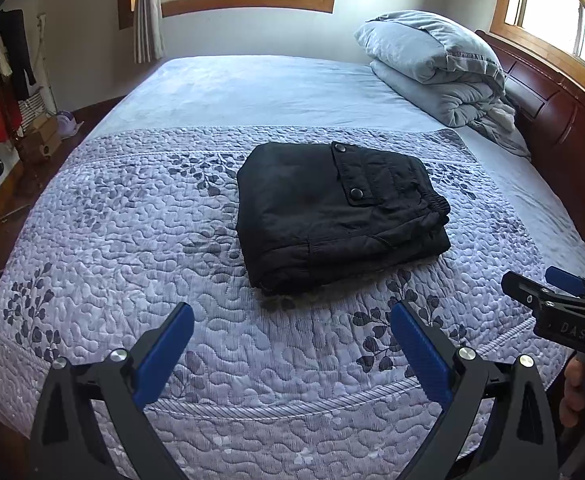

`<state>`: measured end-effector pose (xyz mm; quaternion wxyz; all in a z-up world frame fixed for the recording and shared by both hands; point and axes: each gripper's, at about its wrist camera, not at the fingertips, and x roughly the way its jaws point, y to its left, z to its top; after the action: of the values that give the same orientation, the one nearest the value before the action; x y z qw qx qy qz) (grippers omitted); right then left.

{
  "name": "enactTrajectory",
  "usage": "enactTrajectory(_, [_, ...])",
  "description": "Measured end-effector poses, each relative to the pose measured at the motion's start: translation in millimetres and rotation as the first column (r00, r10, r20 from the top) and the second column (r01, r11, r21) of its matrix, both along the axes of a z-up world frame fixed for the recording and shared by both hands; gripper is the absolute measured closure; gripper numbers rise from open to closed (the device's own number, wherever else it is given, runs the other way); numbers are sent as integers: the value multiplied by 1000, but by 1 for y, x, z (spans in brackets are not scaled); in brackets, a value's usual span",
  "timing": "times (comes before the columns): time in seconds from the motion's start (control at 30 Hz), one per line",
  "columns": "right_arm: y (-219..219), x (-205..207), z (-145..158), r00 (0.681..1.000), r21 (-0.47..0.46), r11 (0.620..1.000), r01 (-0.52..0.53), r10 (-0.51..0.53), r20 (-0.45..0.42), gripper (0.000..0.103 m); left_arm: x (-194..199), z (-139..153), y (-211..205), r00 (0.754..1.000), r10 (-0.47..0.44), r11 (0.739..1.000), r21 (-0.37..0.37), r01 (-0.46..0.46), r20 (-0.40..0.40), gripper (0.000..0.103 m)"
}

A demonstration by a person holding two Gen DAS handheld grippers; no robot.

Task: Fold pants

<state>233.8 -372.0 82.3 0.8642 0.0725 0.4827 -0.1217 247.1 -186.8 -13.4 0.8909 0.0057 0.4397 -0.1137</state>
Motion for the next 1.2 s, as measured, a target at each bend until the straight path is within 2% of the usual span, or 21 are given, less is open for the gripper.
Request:
enactTrajectory(0.63, [11,9,-2,1000,-14,1000,-21,21,-7,3,4,-6,10,1000,-2,1000,-18,1,-21,4])
enactTrajectory(0.83, [11,9,-5,1000,-28,999,-21,21,-14,3,3,-5,8,1000,-14,998,-55,13,-16,4])
enactTrajectory(1.07, [8,8,-6,1000,-27,1000,-13,13,-16,3,5,-5,6,1000,-6,1000,-18,6,-19,4])
enactTrajectory(1.2, [6,8,-8,1000,-26,1000,-8,7,-22,3,4,-6,8,1000,2,999,-33,-3,-28,4])
